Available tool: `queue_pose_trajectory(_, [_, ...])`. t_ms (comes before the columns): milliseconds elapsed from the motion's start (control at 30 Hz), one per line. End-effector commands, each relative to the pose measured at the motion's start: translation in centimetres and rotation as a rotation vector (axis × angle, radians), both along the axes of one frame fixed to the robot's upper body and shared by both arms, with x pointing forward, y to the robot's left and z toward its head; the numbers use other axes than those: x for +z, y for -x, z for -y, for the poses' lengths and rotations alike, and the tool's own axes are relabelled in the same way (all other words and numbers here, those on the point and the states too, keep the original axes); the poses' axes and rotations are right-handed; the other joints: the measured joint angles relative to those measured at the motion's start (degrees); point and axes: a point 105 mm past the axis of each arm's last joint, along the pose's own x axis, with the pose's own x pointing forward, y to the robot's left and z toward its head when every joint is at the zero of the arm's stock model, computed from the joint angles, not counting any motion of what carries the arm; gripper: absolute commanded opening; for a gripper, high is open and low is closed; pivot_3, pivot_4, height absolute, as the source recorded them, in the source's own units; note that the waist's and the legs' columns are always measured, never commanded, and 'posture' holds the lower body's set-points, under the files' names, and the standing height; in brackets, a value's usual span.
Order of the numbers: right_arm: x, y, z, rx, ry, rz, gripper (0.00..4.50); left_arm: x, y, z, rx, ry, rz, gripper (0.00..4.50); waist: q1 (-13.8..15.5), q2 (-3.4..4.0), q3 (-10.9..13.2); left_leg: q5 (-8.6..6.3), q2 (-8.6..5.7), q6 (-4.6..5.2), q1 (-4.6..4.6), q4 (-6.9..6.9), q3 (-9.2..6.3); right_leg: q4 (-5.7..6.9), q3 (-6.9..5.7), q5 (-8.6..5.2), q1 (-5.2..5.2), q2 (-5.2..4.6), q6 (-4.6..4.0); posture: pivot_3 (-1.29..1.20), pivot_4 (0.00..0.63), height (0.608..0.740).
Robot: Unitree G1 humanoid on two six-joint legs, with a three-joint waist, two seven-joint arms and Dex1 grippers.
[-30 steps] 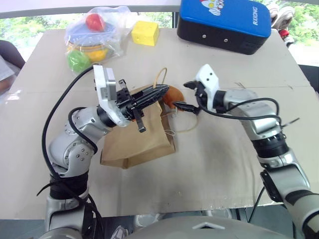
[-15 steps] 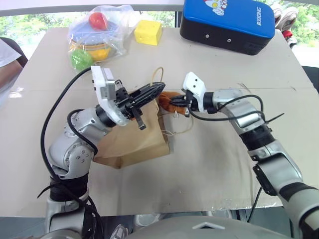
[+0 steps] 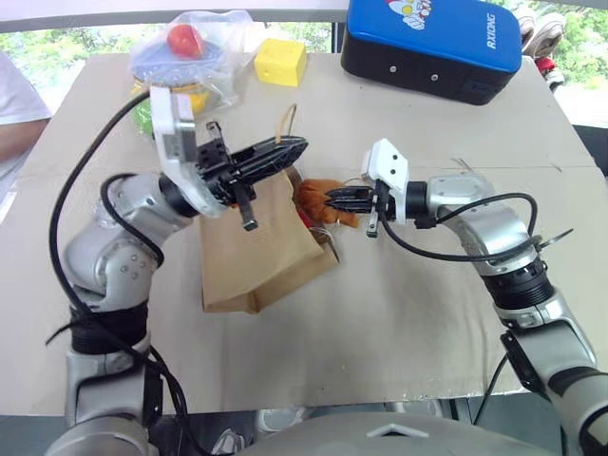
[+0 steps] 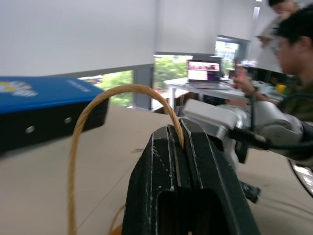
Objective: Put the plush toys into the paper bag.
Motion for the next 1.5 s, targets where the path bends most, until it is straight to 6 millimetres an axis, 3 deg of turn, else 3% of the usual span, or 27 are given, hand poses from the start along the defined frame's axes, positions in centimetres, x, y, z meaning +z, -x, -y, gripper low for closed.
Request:
queue_pose_trajectory(33, [1.4,1.3,-1.5,0.090,-0.042,0.041,0.01,1.0,0.2,1.2,-0.100,-0.009,0.034,0.00,0.00,0.00,0.00,0.00,0.00,0.00,0.00,0.00,0.00,0.00,0.00,0.00,0.00,0.00,0.00,0.00,0.150,0.740])
queue_pose_trajectory(333, [1.2,1.2,-7.4,0.274,-0.072,0.132,0.01,1.4,0.9,4.4,-0.241,0.009,0.045,0.00,-0.32,0.00,0.00,0.00,0.03,0.00,0.02,0.01,-0.02,0.06,0.01,0.00,-0.01,0.04,-0.01,0.00,0.150,0.740])
queue_pose_trajectory(533, [-0.9,1.3,-8.5,0.340,-0.040,0.096,0.01,1.5,-0.4,4.8,-0.059,0.028,0.124,0.00,-0.13,0.00,0.00,0.00,0.02,0.00,-0.02,0.02,-0.02,0.05,0.00,0.01,-0.01,0.01,-0.01,0.00,0.150,0.740])
queue_pose_trajectory(633, [-0.7,0.0,-8.9,0.255,-0.088,0.049,0.01,1.3,-0.2,4.6,-0.010,0.054,0.115,0.00,-0.20,0.00,0.00,0.00,0.02,0.00,0.00,0.02,-0.01,0.07,0.02,0.01,-0.01,0.00,-0.01,0.00,0.150,0.740])
queue_pose_trajectory(667, [-0.7,-0.2,-8.8,0.241,-0.093,0.050,0.26,1.2,-0.2,4.5,0.003,0.060,0.108,0.00,-0.24,0.01,0.00,0.00,0.03,0.00,0.00,0.02,-0.01,0.09,0.02,0.01,-0.01,0.00,-0.01,0.00,0.150,0.740])
queue_pose_trajectory(733, [-0.8,-0.4,-8.4,0.224,-0.093,0.060,0.74,1.0,-0.1,4.1,0.039,0.068,0.106,0.00,-0.25,0.01,0.01,0.00,0.04,-0.01,0.00,0.02,-0.03,0.11,0.00,0.01,-0.03,0.01,-0.02,0.00,0.150,0.740])
queue_pose_trajectory(767, [-0.6,-0.5,-8.0,0.200,-0.101,0.078,1.40,0.7,-0.1,3.6,0.073,0.072,0.099,0.00,-0.23,0.01,0.01,0.00,0.04,-0.01,0.00,0.01,-0.04,0.11,0.00,0.01,-0.03,0.01,-0.02,0.00,0.150,0.740])
queue_pose_trajectory(800, [-0.6,-0.7,-7.3,0.165,-0.098,0.105,1.47,0.4,-0.2,3.1,0.113,0.070,0.102,0.00,-0.22,0.01,0.01,0.00,0.04,-0.01,0.00,0.01,-0.03,0.11,0.01,0.01,-0.03,0.00,-0.02,0.00,0.150,0.740])
queue_pose_trajectory(900, [-0.7,-0.6,-5.7,0.102,-0.096,0.117,2.77,-0.2,-0.3,2.1,0.176,0.068,0.106,0.00,0.02,0.01,0.00,0.00,0.02,-0.01,0.00,0.01,-0.02,0.09,0.01,0.01,-0.02,-0.03,-0.02,0.00,0.150,0.740])
queue_pose_trajectory(1167, [0.1,-0.4,-1.0,-0.111,-0.098,0.085,2.77,-2.0,-1.0,0.9,0.218,0.016,0.082,0.00,0.15,0.01,0.00,0.00,0.00,-0.01,0.00,0.02,-0.01,0.10,0.01,0.01,-0.02,-0.02,-0.01,0.00,0.150,0.740])
queue_pose_trajectory(1333, [1.1,1.0,1.9,-0.218,-0.097,0.055,2.77,-2.2,-1.7,0.8,0.223,0.026,0.077,0.00,0.16,0.00,0.00,0.00,0.01,-0.01,0.01,0.02,-0.01,0.10,0.02,0.01,-0.02,-0.01,-0.01,0.00,0.150,0.740])
queue_pose_trajectory(1500, [-0.2,1.2,5.5,-0.443,-0.036,-0.053,2.77,-2.1,-2.3,0.5,0.235,0.024,0.092,0.00,0.23,-0.01,-0.01,0.00,0.00,-0.01,0.01,0.03,0.03,0.06,0.04,0.00,-0.02,-0.02,0.00,0.00,0.150,0.740])
